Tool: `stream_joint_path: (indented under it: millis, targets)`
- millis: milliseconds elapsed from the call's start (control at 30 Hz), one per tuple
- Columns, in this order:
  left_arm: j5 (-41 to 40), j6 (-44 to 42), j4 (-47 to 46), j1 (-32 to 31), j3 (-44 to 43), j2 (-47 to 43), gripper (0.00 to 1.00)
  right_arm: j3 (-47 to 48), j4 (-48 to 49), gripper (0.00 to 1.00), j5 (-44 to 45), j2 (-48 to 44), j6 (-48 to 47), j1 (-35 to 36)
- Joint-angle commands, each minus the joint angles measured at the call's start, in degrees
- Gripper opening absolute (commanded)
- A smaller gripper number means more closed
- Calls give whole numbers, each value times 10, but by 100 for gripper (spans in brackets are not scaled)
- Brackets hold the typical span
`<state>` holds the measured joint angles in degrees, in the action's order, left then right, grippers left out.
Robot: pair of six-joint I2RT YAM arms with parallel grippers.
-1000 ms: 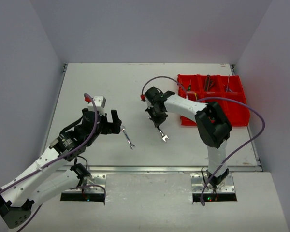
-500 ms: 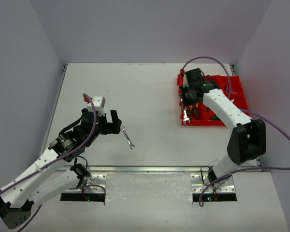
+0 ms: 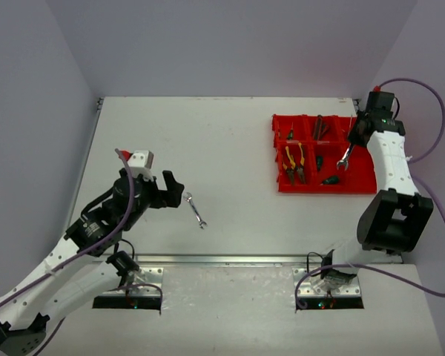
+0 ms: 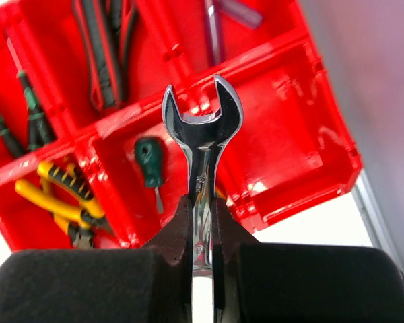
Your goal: Sort the tools into containers
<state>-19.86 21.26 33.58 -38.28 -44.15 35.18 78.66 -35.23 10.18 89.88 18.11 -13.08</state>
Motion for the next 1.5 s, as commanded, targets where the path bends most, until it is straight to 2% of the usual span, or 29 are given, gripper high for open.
stream_joint_path:
  millis: [0, 233, 433, 633, 867, 1467]
  targets:
    - [1, -5, -28, -2, 0, -27, 100, 51, 63, 0, 54, 17, 16, -21]
    - [-2, -3, -30, -12, 2, -51, 100, 68, 115, 0, 89, 40, 1, -32]
    - [-17, 4, -26, -25, 3, -69, 100, 29, 189, 0, 122, 18, -17, -43]
    - [-17, 4, -26, -33, 3, -77, 100, -5, 220, 0, 135, 22, -28, -48]
    - [-19, 4, -26, -42, 3, -76, 100, -63, 268, 0, 128, -2, -33, -54]
    - [-23, 4, -26, -44, 3, -66, 100, -155, 346, 0, 113, 5, -37, -68]
